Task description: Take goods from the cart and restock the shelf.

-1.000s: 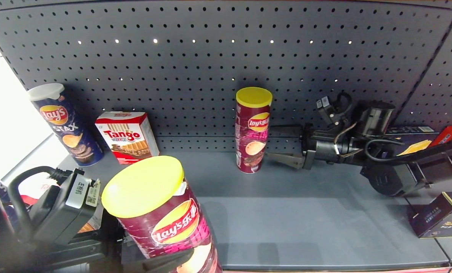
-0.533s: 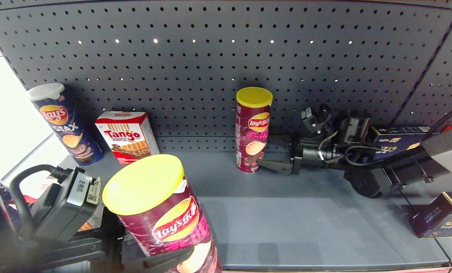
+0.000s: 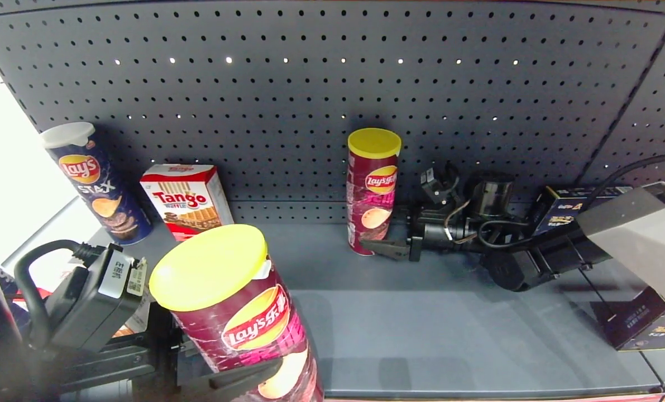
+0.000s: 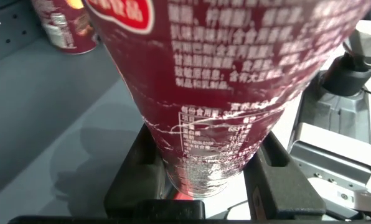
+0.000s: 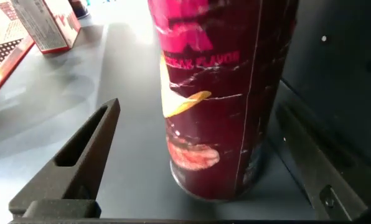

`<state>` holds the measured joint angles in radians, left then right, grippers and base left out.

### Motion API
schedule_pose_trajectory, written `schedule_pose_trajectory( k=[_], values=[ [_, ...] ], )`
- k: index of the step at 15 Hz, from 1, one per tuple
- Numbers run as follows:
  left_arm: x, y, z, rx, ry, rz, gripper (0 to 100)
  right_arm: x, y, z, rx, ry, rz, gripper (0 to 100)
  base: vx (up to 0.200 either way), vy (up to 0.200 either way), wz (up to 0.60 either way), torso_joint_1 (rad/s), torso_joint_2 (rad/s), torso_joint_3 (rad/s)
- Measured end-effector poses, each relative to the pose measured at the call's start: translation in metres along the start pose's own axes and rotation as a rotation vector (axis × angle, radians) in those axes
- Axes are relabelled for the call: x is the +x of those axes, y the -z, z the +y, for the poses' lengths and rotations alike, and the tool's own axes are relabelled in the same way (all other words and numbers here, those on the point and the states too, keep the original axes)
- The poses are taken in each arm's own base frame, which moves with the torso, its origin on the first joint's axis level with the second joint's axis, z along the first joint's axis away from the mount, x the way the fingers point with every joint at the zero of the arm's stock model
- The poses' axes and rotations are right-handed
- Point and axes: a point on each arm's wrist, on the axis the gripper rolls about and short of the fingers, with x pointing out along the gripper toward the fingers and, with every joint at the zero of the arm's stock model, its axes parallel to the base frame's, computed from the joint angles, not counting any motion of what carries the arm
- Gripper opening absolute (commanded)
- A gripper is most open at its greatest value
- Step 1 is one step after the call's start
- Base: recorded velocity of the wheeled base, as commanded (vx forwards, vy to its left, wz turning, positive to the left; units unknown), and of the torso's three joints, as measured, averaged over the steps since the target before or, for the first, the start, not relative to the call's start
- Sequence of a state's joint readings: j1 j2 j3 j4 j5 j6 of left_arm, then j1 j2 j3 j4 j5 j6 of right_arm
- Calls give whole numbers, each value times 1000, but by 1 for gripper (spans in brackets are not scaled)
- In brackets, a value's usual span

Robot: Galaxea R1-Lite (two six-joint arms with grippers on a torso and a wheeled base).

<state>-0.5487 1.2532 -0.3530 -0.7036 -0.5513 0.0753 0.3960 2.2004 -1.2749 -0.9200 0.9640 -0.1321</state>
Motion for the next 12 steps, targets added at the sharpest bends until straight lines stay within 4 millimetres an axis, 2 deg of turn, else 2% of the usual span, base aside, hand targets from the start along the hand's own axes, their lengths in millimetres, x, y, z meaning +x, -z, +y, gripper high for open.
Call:
schedule_pose_trajectory(
  k=[4,5,12],
  values=[
    [0,1,2,-3,-9,4,0,10,6,-3,1,-13,-3,100,0,0,0,0,0,0],
    [0,1,2,-4,-9,5,0,11,6,-5,-5,-13,-6,0,0,0,0,0,0,0],
    [0,4,2,-8,-8,13,0,13,0,-6,-19,-12,-18,0,0,0,0,0,0,0]
  ],
)
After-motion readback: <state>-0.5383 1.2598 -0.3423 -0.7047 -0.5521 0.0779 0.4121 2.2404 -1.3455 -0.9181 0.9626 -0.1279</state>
